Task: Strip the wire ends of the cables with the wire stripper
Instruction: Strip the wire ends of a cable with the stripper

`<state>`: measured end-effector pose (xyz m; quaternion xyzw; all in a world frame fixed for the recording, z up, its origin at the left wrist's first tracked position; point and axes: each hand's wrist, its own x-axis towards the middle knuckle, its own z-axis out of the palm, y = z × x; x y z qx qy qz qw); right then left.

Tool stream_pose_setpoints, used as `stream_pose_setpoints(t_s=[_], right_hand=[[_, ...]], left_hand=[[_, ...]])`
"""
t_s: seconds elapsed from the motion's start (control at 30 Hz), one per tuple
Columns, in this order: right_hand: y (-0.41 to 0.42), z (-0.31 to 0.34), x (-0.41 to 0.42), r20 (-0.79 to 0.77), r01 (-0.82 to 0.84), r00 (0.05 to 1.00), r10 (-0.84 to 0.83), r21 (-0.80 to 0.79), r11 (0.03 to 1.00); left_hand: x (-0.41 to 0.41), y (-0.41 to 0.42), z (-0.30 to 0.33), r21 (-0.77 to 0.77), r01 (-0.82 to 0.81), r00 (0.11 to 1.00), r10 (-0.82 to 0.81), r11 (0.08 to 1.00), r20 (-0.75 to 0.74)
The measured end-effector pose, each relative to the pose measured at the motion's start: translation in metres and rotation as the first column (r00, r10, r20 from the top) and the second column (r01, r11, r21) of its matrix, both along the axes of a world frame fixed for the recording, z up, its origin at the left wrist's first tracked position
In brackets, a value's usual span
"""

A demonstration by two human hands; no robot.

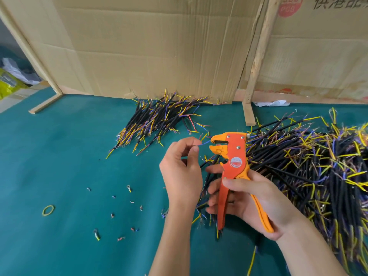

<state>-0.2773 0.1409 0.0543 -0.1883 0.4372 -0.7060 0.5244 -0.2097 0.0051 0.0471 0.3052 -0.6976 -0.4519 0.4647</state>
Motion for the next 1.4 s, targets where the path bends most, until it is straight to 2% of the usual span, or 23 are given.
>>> stream_pose_setpoints(t_s=[0.2, 0.3, 0.43, 0.6, 0.77, 0.93, 1.1, 1.4], right_hand=[[0.0, 0.002, 0.001, -0.04, -0.033, 0.999, 0.033, 0.004, 0.999], [-0.001, 0.004, 0.004, 0.0, -0.028, 1.0, 0.028, 0.005, 1.0], [-0.006, 0.004, 0.007, -0.011, 0.075, 0.997, -0.075, 0.063, 0.995], [-0.011, 0.002, 0.012, -0.051, 0.161, 0.986, -0.159, 0.032, 0.986], [-0.01, 0.0, 0.011, 0.017, 0.09, 0.996, -0.089, -0.058, 0.994], [-0.004, -0.002, 0.001, 0.039, 0.083, 0.996, -0.079, -0.124, 0.989], [0.0, -0.002, -0.005, 0.022, 0.084, 0.996, -0.083, -0.09, 0.992], [0.0, 0.0, 0.003, -0.047, -0.055, 0.997, 0.055, -0.007, 0.998]], left_hand=[[0.0, 0.001, 0.001, -0.031, 0.019, 1.0, -0.019, 0.999, -0.005], [-0.001, 0.002, 0.001, -0.054, 0.019, 1.0, -0.019, 0.998, 0.004], [-0.001, 0.001, 0.0, -0.063, 0.012, 1.0, -0.012, 0.998, 0.008], [-0.001, 0.002, 0.003, -0.043, 0.044, 0.999, -0.044, 0.998, -0.001], [-0.002, 0.003, 0.002, -0.002, 0.047, 0.999, -0.047, 0.999, 0.027], [-0.001, -0.005, -0.001, 0.133, 0.057, 0.998, -0.051, 0.989, -0.044], [0.0, -0.01, -0.004, 0.175, 0.104, 0.994, -0.095, 0.979, -0.063], [-0.002, -0.008, -0.005, 0.142, 0.117, 0.993, -0.118, 0.983, -0.006]])
